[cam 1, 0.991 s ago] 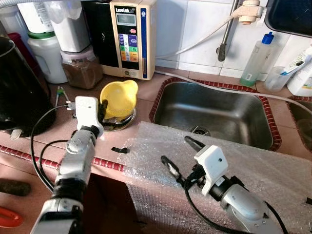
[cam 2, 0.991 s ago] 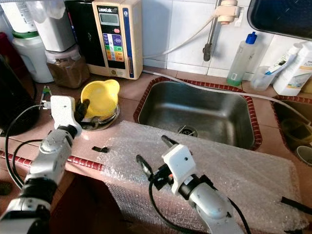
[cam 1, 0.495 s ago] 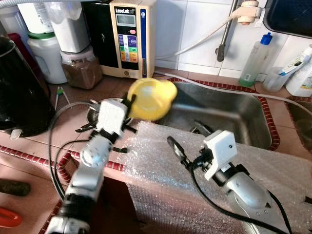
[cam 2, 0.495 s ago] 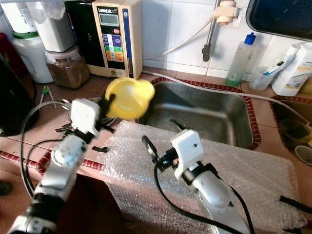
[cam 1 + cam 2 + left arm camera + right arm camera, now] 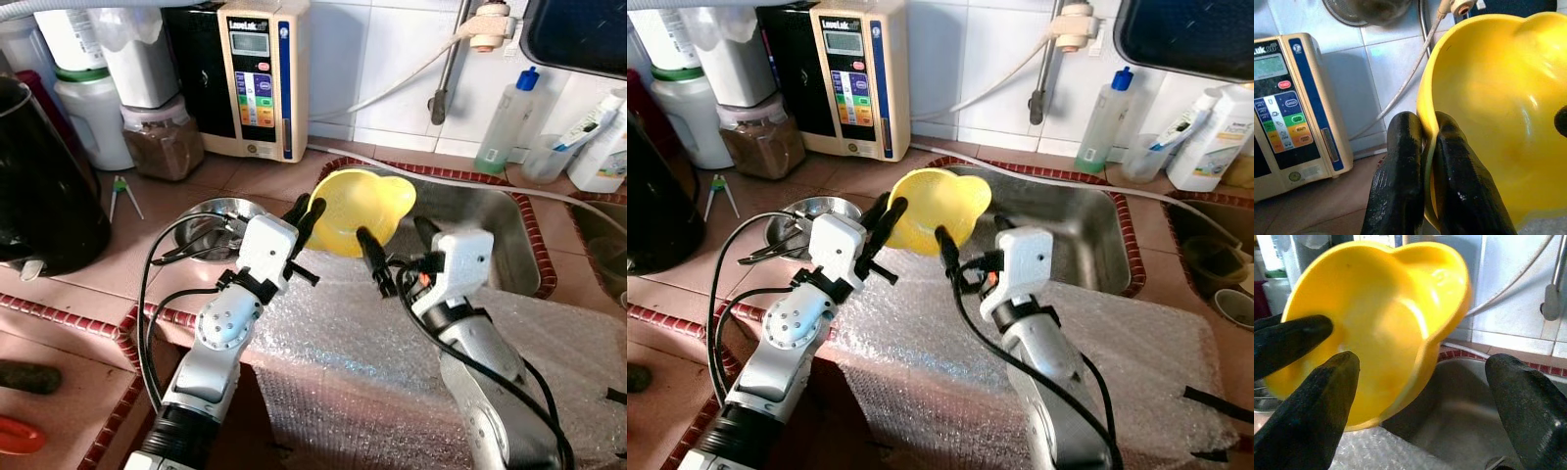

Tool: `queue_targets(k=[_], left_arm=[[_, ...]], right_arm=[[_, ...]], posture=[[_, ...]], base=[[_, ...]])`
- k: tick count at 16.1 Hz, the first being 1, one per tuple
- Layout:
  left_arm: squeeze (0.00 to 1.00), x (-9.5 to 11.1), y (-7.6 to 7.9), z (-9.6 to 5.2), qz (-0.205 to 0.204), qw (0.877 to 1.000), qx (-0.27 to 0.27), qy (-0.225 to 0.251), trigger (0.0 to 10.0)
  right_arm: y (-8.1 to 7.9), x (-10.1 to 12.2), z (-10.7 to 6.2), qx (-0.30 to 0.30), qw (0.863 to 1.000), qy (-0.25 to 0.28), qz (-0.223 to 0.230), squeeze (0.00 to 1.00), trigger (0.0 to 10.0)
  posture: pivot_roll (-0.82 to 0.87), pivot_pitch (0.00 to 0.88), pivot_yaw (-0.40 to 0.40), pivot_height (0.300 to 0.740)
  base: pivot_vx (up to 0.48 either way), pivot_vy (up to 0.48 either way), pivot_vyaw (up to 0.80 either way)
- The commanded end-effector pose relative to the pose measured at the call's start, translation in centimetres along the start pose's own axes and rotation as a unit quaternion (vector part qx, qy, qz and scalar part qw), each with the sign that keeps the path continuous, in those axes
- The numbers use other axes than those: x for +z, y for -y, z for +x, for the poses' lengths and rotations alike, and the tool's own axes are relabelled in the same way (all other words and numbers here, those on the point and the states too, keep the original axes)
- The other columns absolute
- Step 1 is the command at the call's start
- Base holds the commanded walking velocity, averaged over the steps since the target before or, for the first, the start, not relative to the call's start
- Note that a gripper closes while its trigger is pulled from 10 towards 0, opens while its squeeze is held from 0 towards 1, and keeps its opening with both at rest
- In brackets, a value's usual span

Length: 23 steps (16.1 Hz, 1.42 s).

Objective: Kitchen organization

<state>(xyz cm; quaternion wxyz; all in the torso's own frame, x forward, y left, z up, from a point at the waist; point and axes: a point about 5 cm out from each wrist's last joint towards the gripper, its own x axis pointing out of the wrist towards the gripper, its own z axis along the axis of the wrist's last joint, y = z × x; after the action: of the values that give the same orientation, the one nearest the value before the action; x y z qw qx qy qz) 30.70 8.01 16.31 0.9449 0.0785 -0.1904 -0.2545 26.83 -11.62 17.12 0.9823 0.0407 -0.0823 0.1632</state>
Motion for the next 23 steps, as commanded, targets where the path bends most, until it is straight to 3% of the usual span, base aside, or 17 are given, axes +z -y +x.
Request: queue_targets(k=[1,2,3,8,13,20,21,23], left_arm=[[0.00,0.5,0.2,0.1,-0.009,1.000,-0.002,0.009,0.0],[0.00,0.7,0.7,0.3,-0.015,1.000,-0.013,0.013,0.0],[0.00,0.7,0.9,0.4,-0.015,1.000,-0.017,0.012,0.0],[0.00,0.9,1.1,1.0,-0.022,1.000,-0.016,0.014,0.0],[0.00,0.5,0.8,1.3,-0.022,1.000,0.001,0.005,0.0],[0.00,0.4,0.5,1.5,-0.014,1.000,0.015,-0.001,0.0],[0.00,0.3,0.3,1.5,-0.012,1.000,0.019,-0.002,0.6],[0.00,0.3,0.1,1.5,-0.010,1.000,0.024,-0.003,0.8]], right_arm=[[-0.1,0.0,0.6,-0.002,1.000,0.003,0.010,0.00,8.8],[-0.4,-0.5,1.7,0.001,1.000,0.001,0.026,0.00,0.8],[-0.5,-0.7,2.1,0.002,0.999,0.000,0.032,0.00,0.0],[-1.1,-1.1,4.8,-0.015,0.998,-0.008,0.068,0.00,0.0],[-2.8,-1.1,4.7,0.009,0.997,-0.013,0.071,0.00,0.0],[-2.7,-1.7,4.3,-0.011,0.998,-0.029,0.055,0.00,0.0],[-2.5,-1.7,4.4,-0.019,0.998,-0.031,0.050,0.00,0.0],[-2.0,-2.0,4.4,-0.035,0.998,-0.036,0.045,0.00,0.0]], posture=[[0.05,0.000,0.025,0.740],[0.05,0.000,0.027,0.740],[0.05,0.000,0.026,0.740],[0.06,0.000,0.023,0.740],[0.06,0.000,0.023,0.740],[0.05,0.000,0.027,0.740],[0.05,0.000,0.028,0.740],[0.05,0.000,0.029,0.740]], base=[[0.000,0.000,0.00],[0.000,0.000,0.00],[0.000,0.000,0.00],[0.000,0.000,0.00],[0.000,0.000,0.00],[0.000,0.000,0.00],[0.000,0.000,0.00],[0.000,0.000,0.00]])
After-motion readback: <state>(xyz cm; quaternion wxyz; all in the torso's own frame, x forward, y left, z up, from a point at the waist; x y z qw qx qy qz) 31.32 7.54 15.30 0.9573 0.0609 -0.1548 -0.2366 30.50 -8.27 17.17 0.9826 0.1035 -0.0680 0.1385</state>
